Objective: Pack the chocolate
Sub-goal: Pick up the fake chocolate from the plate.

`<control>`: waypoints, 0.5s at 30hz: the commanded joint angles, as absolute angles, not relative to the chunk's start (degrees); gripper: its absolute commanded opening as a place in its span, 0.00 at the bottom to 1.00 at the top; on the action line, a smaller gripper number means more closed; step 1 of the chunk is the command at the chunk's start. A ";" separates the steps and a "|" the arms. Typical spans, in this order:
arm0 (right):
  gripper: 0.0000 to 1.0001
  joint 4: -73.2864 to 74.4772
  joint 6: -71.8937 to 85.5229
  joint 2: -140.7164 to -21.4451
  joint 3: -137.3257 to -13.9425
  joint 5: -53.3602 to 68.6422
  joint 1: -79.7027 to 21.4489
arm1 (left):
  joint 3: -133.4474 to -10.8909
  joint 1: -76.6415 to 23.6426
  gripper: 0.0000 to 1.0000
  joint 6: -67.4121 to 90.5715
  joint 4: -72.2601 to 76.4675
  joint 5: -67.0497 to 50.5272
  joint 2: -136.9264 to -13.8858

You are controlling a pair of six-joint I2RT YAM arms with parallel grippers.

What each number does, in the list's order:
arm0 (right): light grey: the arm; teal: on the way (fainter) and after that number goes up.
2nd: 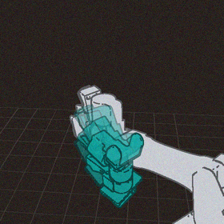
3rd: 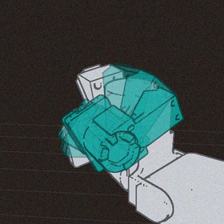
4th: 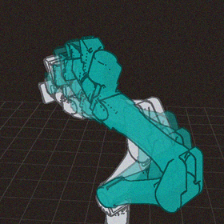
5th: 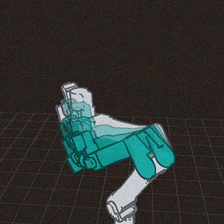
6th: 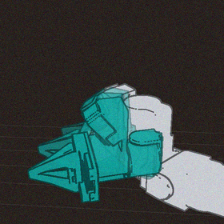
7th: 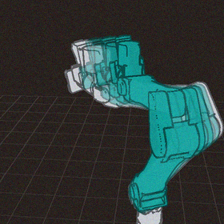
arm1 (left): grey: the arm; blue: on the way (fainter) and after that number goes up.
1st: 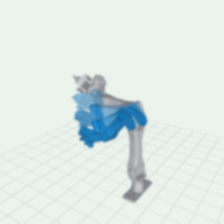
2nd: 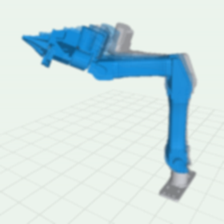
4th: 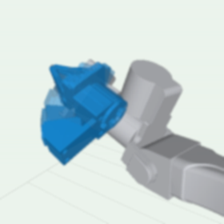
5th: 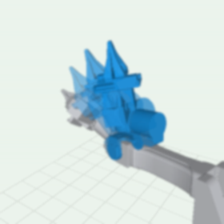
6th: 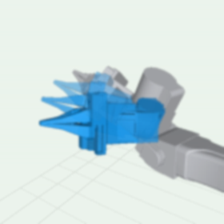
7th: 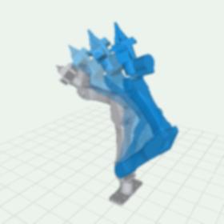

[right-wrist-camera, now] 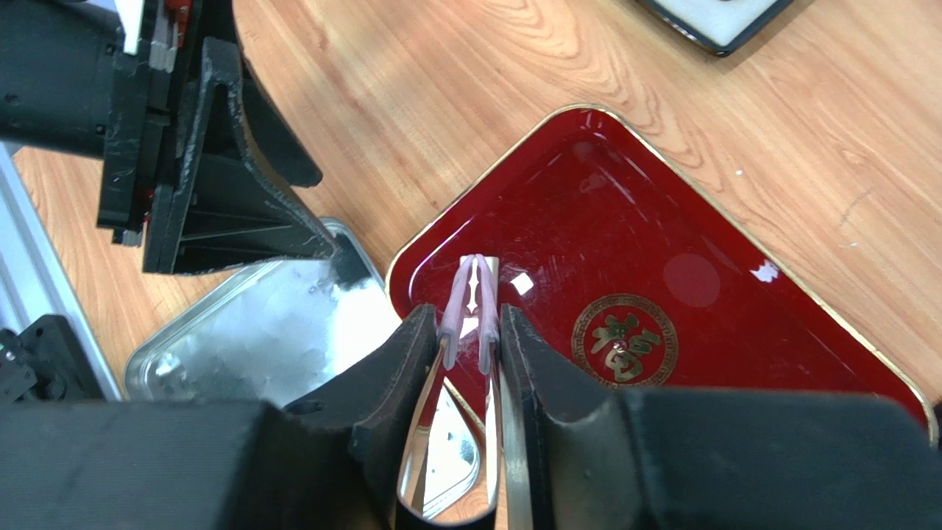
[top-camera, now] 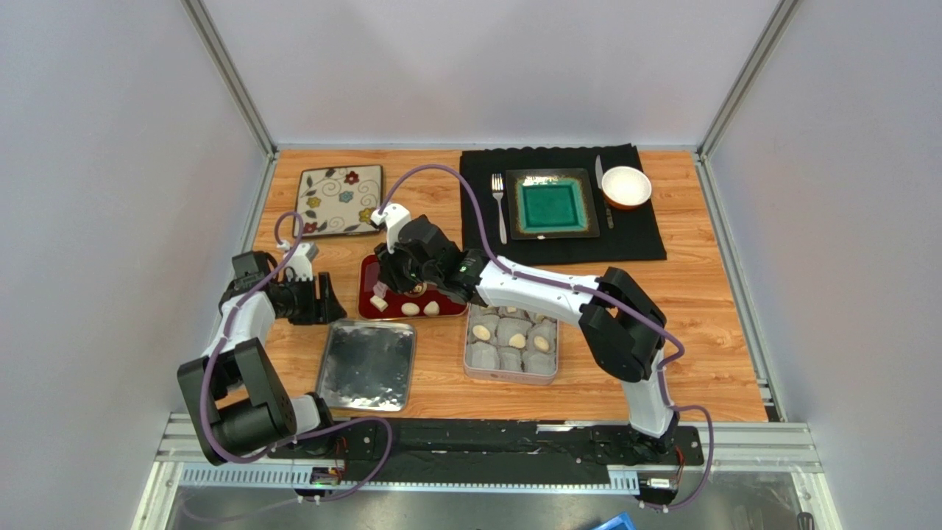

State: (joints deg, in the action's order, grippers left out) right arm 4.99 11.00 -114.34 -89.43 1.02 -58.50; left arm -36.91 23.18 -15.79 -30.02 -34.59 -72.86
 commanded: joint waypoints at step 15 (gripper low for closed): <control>0.40 0.88 9.67 -116.37 -93.25 -2.02 -59.59 | -38.85 24.34 0.67 -17.67 -30.67 -37.26 -70.58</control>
